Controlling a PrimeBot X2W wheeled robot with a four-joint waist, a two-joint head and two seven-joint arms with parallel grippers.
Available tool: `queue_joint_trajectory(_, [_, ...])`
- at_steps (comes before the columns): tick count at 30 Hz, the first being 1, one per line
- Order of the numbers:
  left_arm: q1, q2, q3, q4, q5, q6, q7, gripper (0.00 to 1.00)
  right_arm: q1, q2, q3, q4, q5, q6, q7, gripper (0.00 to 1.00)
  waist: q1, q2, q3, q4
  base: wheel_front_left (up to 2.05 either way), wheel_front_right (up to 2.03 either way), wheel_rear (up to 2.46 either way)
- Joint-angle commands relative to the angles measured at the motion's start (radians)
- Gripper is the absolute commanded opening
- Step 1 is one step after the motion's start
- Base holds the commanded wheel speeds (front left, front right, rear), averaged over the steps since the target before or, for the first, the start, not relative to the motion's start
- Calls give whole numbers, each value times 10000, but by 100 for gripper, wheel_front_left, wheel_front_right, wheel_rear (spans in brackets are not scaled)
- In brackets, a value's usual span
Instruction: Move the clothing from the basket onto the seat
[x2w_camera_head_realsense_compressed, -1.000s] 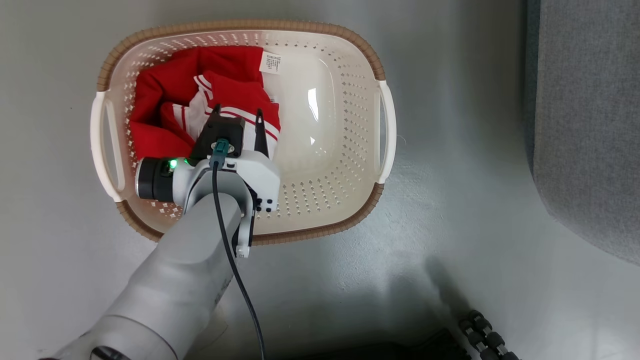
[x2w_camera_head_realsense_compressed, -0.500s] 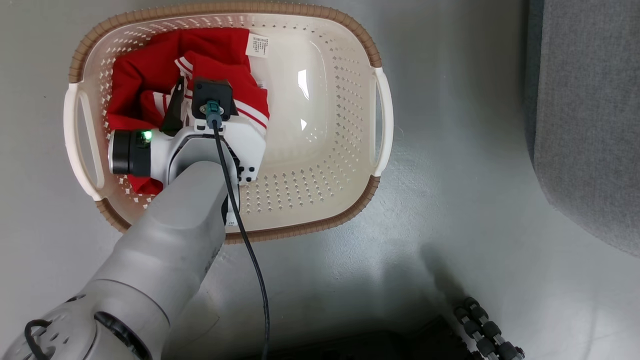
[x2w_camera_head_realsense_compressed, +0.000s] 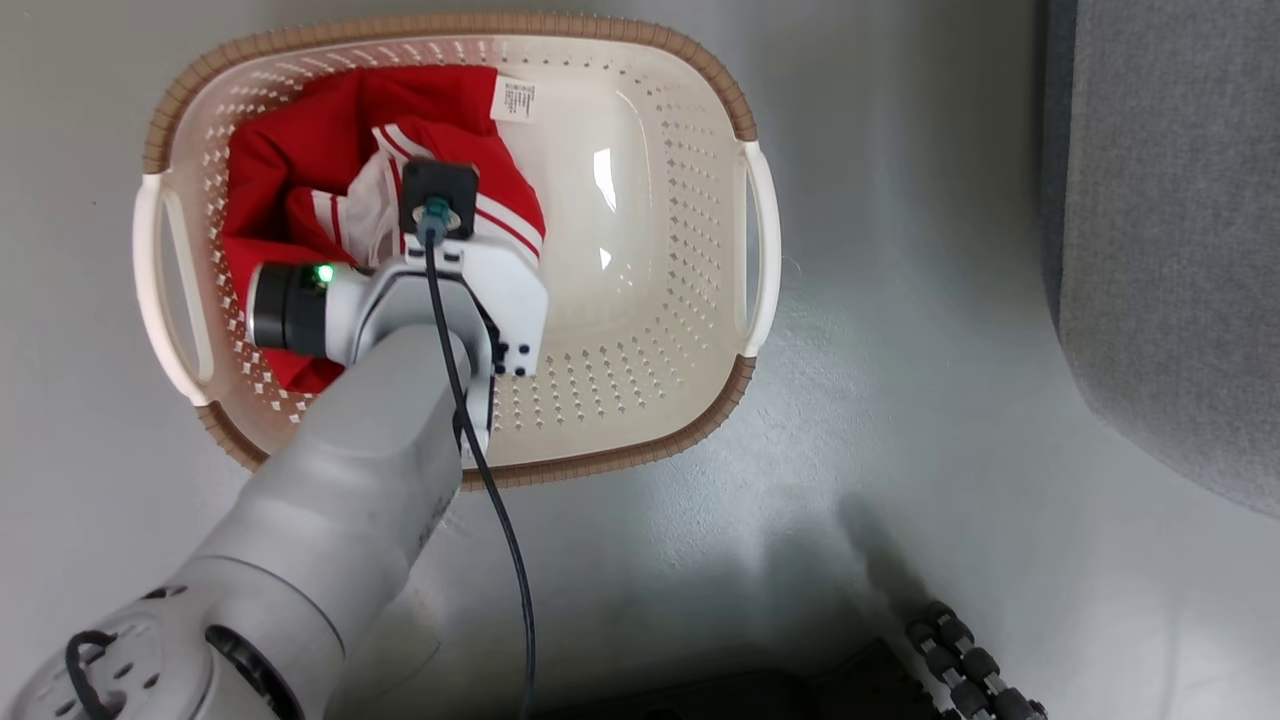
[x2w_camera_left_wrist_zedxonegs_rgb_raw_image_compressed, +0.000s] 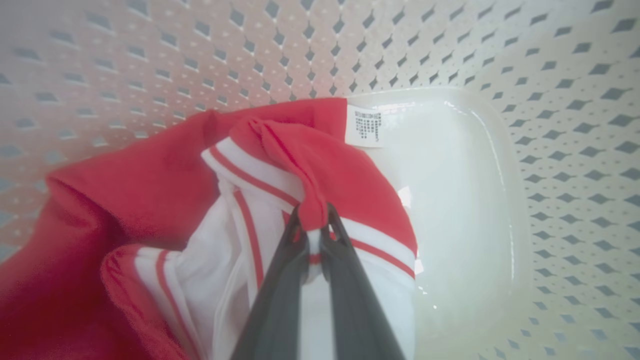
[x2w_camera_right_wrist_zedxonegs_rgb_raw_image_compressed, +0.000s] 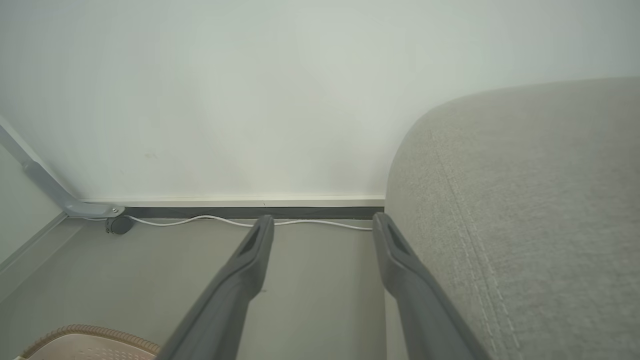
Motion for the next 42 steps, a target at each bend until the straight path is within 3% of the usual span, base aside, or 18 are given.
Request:
queue_joint_trajectory(1, [459,55,-85,-166,-165,-37,-130,0,315,-187,10,-170,62,39,-57,100,0,0,-192,46,0,0,0])
queue_joint_trajectory(18, [1913,54,-789,-1001,-1303,-275,-1120,0,890,-150,60,242,-144,39,-57,100,0,0,-2760,457,0,0,0])
queue_joint_trajectory(25, [2688,54,755,-1958,369,-245,-1131,0,1231,-26,255,567,-407,39,-57,100,0,0,-4076,623,0,0,0])
queue_joint_trajectory(30, [3768,54,2203,-2686,1864,-612,-1133,0,1578,207,503,975,-639,39,-57,100,0,0,-5286,759,0,0,0])
queue_joint_trajectory(42, [5316,54,4282,-3996,4126,-1535,-1134,0,2122,693,1036,1661,-1173,39,-57,100,0,0,-7133,1015,0,0,0])
